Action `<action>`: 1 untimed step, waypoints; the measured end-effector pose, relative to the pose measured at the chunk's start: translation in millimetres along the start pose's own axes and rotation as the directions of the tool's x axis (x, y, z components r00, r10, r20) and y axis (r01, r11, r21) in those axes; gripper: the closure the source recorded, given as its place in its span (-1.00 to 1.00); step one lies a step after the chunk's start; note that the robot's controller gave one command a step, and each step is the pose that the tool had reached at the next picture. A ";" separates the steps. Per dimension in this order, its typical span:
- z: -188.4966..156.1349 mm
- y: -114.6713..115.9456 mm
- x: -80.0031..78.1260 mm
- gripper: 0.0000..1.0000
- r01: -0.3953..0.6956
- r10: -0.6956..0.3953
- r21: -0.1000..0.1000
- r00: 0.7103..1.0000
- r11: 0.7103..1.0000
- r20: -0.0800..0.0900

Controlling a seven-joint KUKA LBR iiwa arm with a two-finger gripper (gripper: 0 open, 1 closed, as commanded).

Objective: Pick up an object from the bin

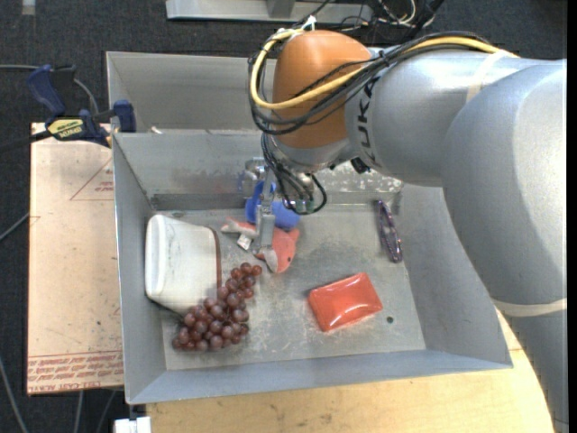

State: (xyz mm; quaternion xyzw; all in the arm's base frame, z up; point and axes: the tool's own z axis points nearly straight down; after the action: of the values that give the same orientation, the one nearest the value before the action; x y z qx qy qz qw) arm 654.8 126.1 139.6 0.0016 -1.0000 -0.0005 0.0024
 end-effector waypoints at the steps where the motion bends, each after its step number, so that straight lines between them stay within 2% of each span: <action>1: -5.1 -0.3 -1.2 -1.00 -0.001 0.001 -0.001 1.000 1.000 0.006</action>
Offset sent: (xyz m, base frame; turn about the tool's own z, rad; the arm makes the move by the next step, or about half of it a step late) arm -0.0233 -0.0369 -0.0659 -0.0240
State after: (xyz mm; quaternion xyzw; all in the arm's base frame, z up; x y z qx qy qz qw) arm 656.0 125.7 144.7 0.0009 -1.0000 -0.0008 -0.0006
